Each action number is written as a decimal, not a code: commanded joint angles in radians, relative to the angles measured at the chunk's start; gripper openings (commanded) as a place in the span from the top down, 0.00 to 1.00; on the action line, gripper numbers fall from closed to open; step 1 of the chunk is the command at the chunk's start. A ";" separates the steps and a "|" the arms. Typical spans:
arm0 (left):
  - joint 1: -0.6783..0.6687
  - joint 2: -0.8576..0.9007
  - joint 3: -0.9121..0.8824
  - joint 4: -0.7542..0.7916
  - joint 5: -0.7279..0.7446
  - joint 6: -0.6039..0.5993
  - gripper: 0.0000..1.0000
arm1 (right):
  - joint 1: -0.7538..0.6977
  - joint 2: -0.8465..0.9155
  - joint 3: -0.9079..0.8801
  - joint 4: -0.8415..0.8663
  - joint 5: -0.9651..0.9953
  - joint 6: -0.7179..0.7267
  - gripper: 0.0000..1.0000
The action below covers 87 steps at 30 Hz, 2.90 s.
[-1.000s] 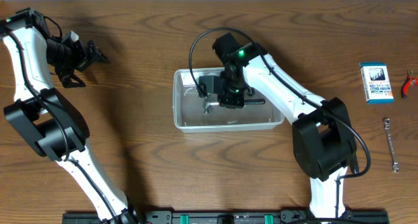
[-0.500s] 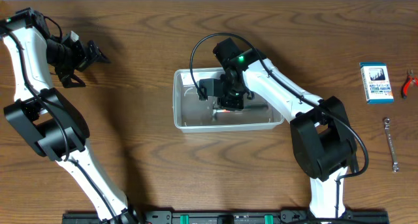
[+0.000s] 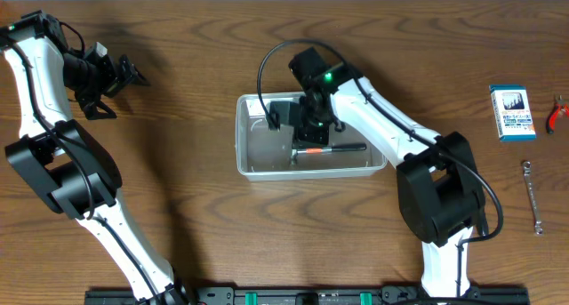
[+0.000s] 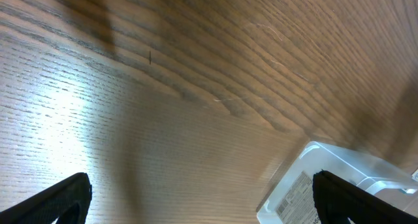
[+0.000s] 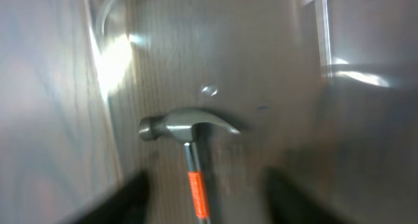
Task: Pack container
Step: 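Lower the hammer into the clear box and open the right gripper, then move the right gripper back right toward the yellow-handled screwdriver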
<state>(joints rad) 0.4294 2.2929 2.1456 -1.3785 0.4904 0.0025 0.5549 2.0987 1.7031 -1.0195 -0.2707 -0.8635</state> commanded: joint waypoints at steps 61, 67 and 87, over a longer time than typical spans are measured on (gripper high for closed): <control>0.004 -0.026 0.019 0.000 -0.006 -0.001 0.02 | -0.904 -0.892 -0.146 -0.679 0.349 0.795 0.01; 0.004 -0.026 0.019 0.000 -0.006 -0.001 0.02 | -1.048 -0.890 -0.144 -0.622 0.075 0.432 0.01; 0.004 -0.026 0.019 0.000 -0.006 -0.001 0.02 | -1.052 -0.842 -0.217 -0.568 0.192 0.344 0.01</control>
<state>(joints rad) 0.4294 2.2929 2.1456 -1.3769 0.4900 0.0025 -0.4896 1.2339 1.5238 -1.5944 -0.0719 -0.4858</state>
